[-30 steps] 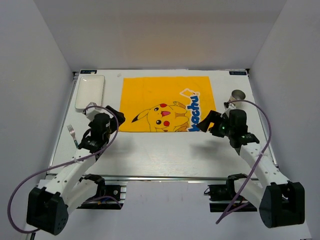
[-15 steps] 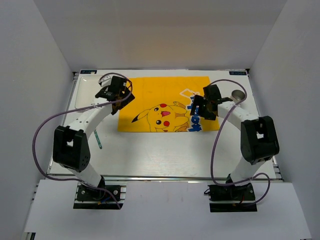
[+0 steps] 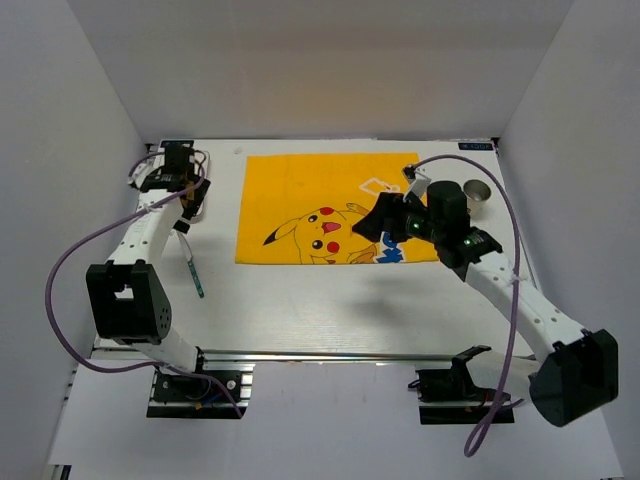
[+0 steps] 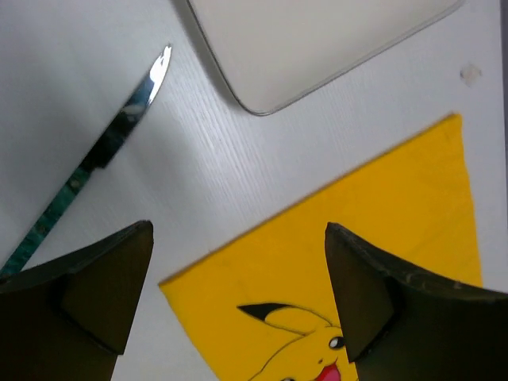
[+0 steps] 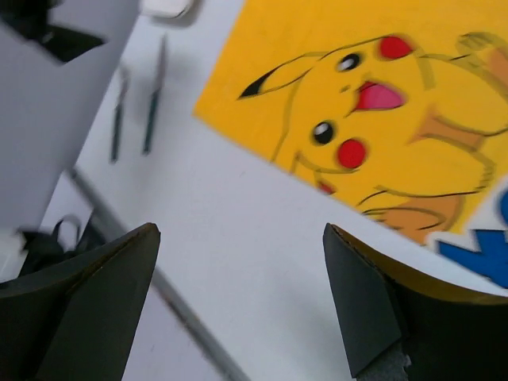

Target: Set the dinner table for one person

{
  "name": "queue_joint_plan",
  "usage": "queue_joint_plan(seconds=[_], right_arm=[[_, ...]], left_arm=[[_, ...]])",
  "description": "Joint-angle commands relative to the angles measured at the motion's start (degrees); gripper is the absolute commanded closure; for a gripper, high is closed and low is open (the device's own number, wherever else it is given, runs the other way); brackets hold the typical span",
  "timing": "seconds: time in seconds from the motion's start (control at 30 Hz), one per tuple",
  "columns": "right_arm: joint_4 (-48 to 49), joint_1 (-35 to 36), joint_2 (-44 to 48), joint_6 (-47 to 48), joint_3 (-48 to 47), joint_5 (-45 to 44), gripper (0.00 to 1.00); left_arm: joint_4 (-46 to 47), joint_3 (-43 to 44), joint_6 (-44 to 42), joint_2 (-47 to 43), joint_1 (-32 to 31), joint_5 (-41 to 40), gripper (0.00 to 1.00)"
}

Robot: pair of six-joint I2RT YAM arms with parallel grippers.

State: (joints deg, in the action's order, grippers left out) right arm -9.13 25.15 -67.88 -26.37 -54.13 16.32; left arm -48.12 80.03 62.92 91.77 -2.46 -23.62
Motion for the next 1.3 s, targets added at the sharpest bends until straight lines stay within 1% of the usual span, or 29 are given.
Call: queue_joint_plan(seconds=[0.0, 0.07, 0.1, 0.13, 0.2, 0.27, 0.3, 0.33, 0.4, 0.57, 0.73, 0.87, 1.03, 1.07, 1.13, 1.17, 1.2, 1.27], right_arm=[[7.3, 1.7, 4.4, 0.2, 6.3, 20.3, 0.11], [17.0, 2.0, 7.7, -3.8, 10.1, 28.5, 0.11], [18.6, 2.2, 11.6, -5.3, 13.1, 30.8, 0.11], [19.1, 2.4, 13.5, -6.7, 14.0, 30.6, 0.11], [18.7, 2.9, 18.6, -7.4, 16.3, 30.9, 0.11], [19.2, 3.2, 21.5, -8.2, 17.4, 31.8, 0.11], [19.7, 3.4, 23.6, -8.6, 18.3, 33.1, 0.11], [20.1, 3.5, 24.6, -9.0, 18.6, 33.6, 0.11], [20.6, 3.9, 26.5, -9.0, 19.3, 34.8, 0.11], [18.8, 4.0, 26.8, -7.4, 20.6, 34.6, 0.11], [21.9, 4.5, 24.7, -7.5, 22.4, 34.9, 0.11], [23.4, 4.8, 22.1, -7.6, 22.8, 34.7, 0.11], [24.2, 5.3, 21.2, -7.6, 23.1, 33.9, 0.11], [24.2, 5.3, 21.2, -7.7, 23.1, 33.8, 0.11], [24.2, 5.4, 21.0, -7.6, 23.1, 33.5, 0.11], [24.1, 5.5, 20.9, -7.6, 23.1, 33.3, 0.11], [24.0, 5.4, 20.9, -7.6, 22.9, 33.2, 0.11], [23.7, 5.7, 20.6, -7.8, 22.8, 33.0, 0.11]], left_arm=[[9.1, -8.3, 7.3, -5.7, 4.3, 2.9, 0.02], [16.7, -13.0, 5.6, -6.9, 7.1, 4.7, 0.02], [23.3, -16.0, 4.9, -7.0, 7.9, 5.6, 0.02], [25.9, -16.7, 3.2, -6.1, 8.7, 6.8, 0.02], [26.4, -16.2, 3.2, -3.7, 10.8, 9.1, 0.02], [28.5, -16.2, 2.8, -0.5, 12.6, 11.9, 0.02], [32.4, -16.8, 2.8, 0.3, 13.3, 13.1, 0.02], [34.8, -18.6, 2.7, 1.6, 13.8, 14.2, 0.02], [38.8, -19.4, 2.7, 3.1, 15.2, 16.6, 0.02], [40.6, -16.7, 1.6, 9.2, 16.5, 17.5, 0.04], [43.9, -15.9, 1.4, 13.4, 17.1, 21.9, 0.1], [43.0, -15.2, 3.1, 15.4, 17.1, 22.1, 0.13], [42.5, -14.3, 3.4, 16.8, 17.1, 20.1, 0.24], [42.1, -13.9, 3.4, 17.1, 17.1, 19.9, 0.29], [42.1, -13.2, 3.7, 18.4, 17.1, 20.3, 0.33], [42.2, -13.1, 3.9, 18.9, 17.7, 20.4, 0.44], [42.6, -13.1, 4.2, 19.3, 17.7, 20.5, 0.49], [42.8, -13.0, 4.8, 20.2, 17.7, 21.2, 0.5]])
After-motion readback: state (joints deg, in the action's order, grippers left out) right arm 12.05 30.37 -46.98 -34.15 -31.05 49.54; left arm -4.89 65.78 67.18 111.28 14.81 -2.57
